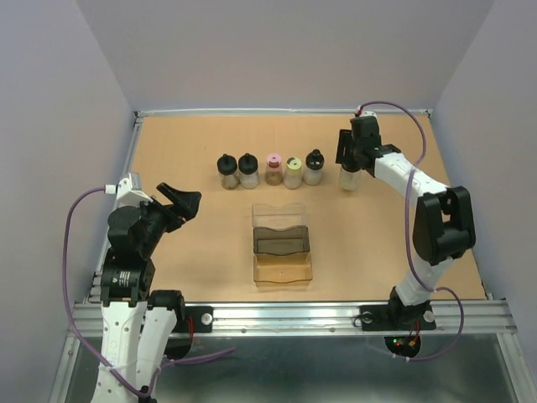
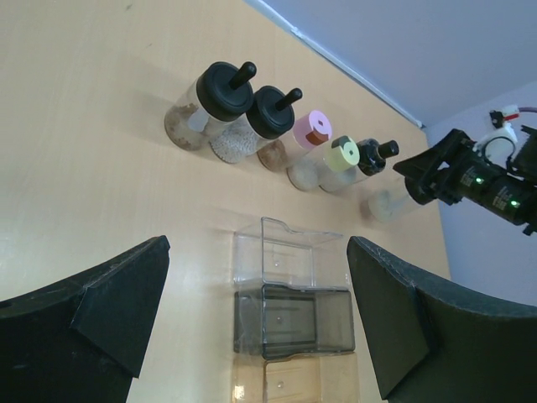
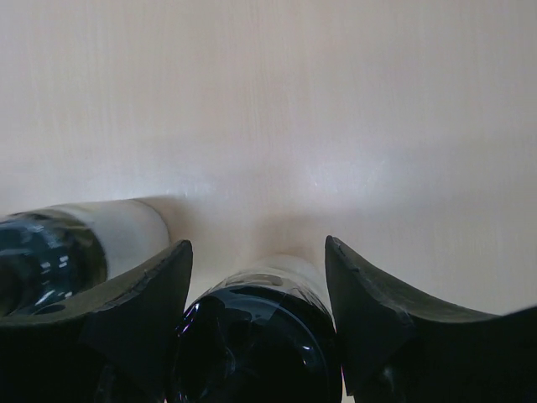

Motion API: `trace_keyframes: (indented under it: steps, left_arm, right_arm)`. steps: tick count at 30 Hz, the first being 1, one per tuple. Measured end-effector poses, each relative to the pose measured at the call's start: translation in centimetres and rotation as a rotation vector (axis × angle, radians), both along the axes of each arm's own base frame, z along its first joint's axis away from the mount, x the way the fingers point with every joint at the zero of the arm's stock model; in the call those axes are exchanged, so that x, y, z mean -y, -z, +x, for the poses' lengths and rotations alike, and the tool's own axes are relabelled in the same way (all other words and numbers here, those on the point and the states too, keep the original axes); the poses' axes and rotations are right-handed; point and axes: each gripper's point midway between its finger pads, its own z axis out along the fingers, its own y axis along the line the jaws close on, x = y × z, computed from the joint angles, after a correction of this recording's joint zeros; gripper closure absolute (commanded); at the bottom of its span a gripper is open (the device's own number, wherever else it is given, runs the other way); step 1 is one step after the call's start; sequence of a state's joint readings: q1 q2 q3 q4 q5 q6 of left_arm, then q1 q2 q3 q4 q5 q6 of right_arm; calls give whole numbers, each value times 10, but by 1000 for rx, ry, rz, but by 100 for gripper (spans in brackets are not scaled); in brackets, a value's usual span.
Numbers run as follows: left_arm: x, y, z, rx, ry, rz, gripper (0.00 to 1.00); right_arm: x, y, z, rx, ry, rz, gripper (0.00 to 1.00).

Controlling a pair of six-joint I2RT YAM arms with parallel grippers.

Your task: Organize the condiment bottles

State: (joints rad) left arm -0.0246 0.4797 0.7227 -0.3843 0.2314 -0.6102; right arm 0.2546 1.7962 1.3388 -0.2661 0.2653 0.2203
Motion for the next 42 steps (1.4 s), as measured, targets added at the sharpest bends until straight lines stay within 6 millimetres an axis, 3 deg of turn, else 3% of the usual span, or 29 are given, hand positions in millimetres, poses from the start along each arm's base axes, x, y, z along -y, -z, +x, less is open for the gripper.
trace_keyframes:
  steps: [4, 8, 10, 13, 17, 20, 23, 27, 31, 38, 42]
  left_arm:
    - [-1, -4, -2, 17, 1, 10, 2]
    - [-1, -7, -2, 28, 4, 16, 2]
    - [-1, -8, -2, 30, 4, 20, 2]
    - [-1, -8, -2, 31, 4, 25, 2]
    - [-2, -8, -2, 32, 4, 30, 2]
    - [-2, -8, -2, 33, 4, 31, 2]
    - [-2, -8, -2, 33, 5, 32, 2]
    - [-2, -8, -2, 33, 5, 33, 2]
    - [-2, -9, -3, 38, 4, 33, 2]
    - [-3, -13, -6, 58, -3, 34, 2]
    - [-5, -13, -7, 62, -13, 36, 2]
  right_arm:
    - [-3, -49, -24, 73, 3, 90, 100]
    - [-15, -94, -61, 148, -65, 201, 99]
    - [-26, -109, -85, 173, -125, 245, 99]
    - [-45, -115, -117, 167, -209, 283, 100]
    - [-86, -127, -150, 154, -353, 343, 100]
    - [-111, -123, -163, 127, -423, 360, 100]
    - [-138, -107, -171, 75, -478, 353, 100]
    - [-161, -81, -173, 13, -496, 335, 100]
    - [-181, -67, -169, 4, -508, 333, 100]
    - [-203, -40, -159, -7, -505, 303, 100]
    - [-208, -39, -145, 22, -480, 293, 100]
